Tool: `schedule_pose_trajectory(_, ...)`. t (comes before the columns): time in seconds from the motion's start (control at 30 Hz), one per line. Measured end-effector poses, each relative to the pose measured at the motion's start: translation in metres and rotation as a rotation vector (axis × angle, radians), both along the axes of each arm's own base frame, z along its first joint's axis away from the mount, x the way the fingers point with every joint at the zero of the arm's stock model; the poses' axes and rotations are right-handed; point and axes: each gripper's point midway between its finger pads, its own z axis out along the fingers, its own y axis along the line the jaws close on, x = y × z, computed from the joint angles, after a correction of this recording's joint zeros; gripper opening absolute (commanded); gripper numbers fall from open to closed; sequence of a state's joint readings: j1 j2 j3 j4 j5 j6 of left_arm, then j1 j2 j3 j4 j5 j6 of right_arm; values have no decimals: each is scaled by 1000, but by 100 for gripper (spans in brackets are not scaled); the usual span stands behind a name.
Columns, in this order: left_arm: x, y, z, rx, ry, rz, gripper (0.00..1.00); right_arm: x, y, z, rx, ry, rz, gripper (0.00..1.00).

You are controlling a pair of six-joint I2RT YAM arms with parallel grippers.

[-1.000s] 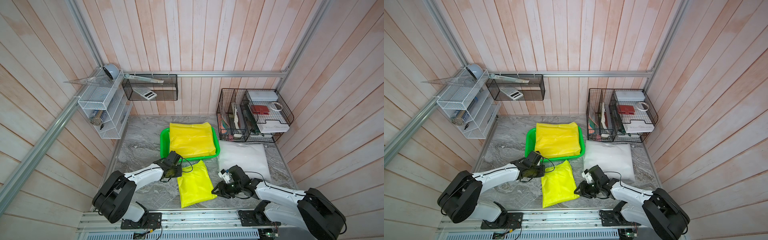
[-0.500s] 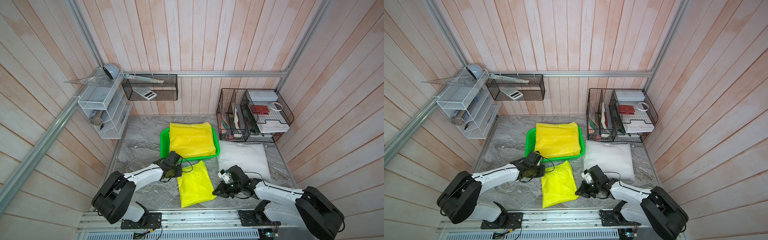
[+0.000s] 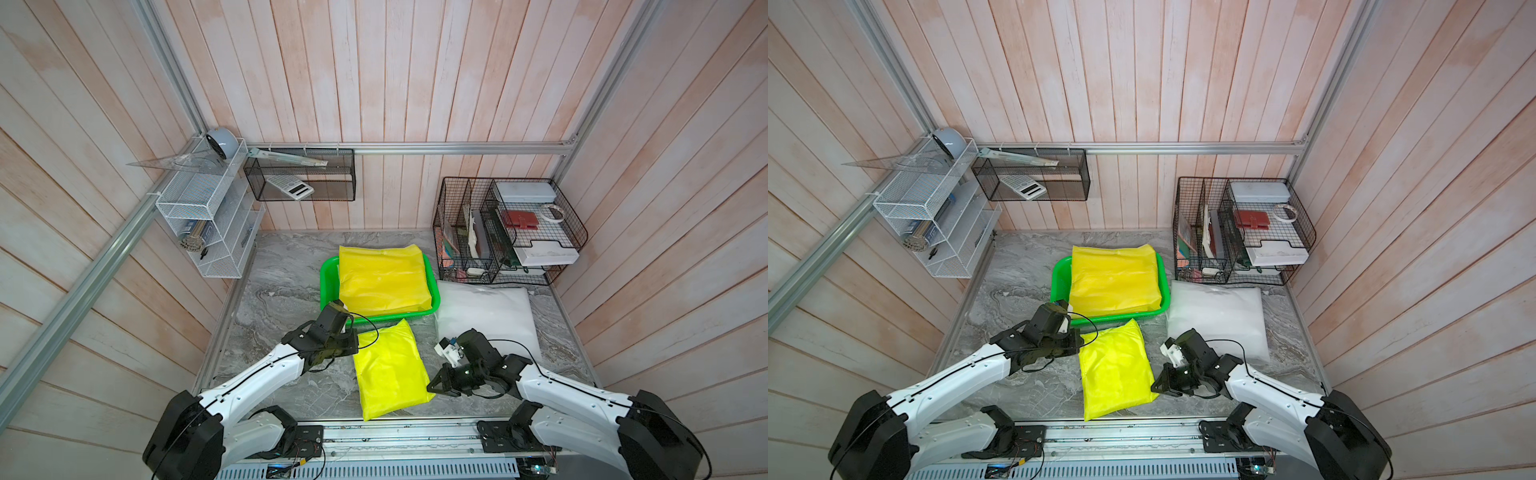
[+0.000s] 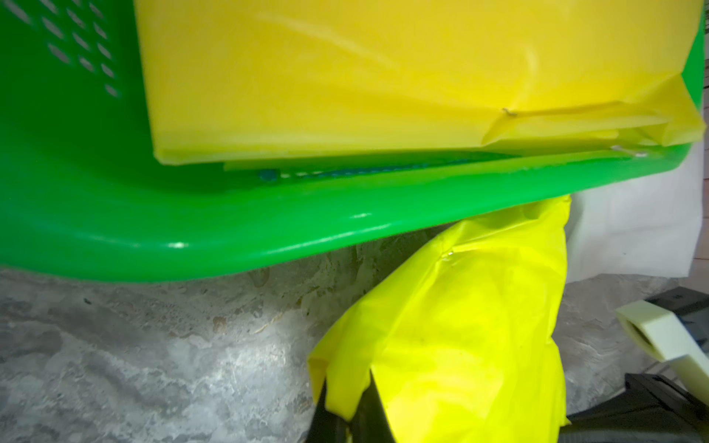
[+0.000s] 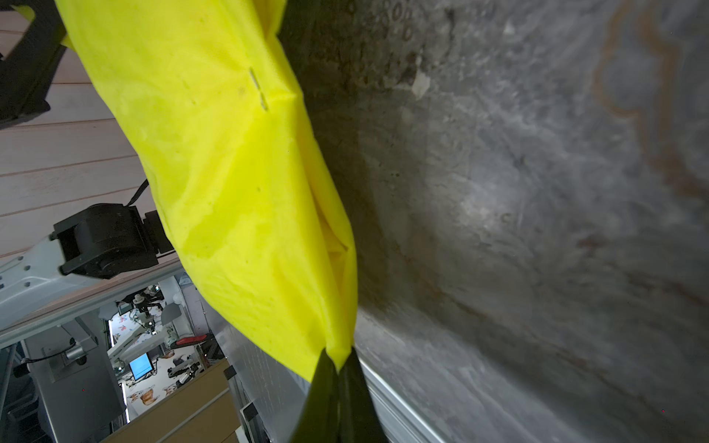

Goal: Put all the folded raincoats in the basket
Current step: Pick up the raincoat from the center of the board, then place the raincoat in the basket.

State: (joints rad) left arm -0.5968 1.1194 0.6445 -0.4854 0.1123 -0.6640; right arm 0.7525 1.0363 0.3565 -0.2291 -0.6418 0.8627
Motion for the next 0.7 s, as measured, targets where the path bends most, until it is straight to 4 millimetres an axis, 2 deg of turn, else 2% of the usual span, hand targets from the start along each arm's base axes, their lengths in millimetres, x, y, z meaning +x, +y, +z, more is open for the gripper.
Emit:
schedule_pose_trajectory(0.17, -14, 9, 17, -19, -12, 15, 0, -8, 6, 22, 24, -24, 59, 0)
schedule_pose_trajectory(0.27, -19, 16, 31, -24, -36, 31, 0, -4, 10, 42, 53, -67, 62, 0)
schedule_pose_trajectory(0.37, -15, 19, 55, -19, -71, 49, 0, 7, 15, 66, 86, -133, 44, 0)
schedule_pose_trajectory(0.47, 2, 17, 91, -12, -128, 66, 0, 25, 19, 90, 108, -204, 0, 0)
schedule_pose_trajectory(0.53, 20, 13, 118, 0, -175, 74, 0, 44, 21, 108, 123, -235, -45, 0)
schedule_pose_trajectory(0.6, 42, 11, 143, 13, -225, 85, 0, 69, 20, 122, 127, -258, -104, 0)
schedule_pose_trajectory(0.7, 77, 13, 167, 38, -261, 105, 0, 107, 15, 136, 114, -275, -190, 0)
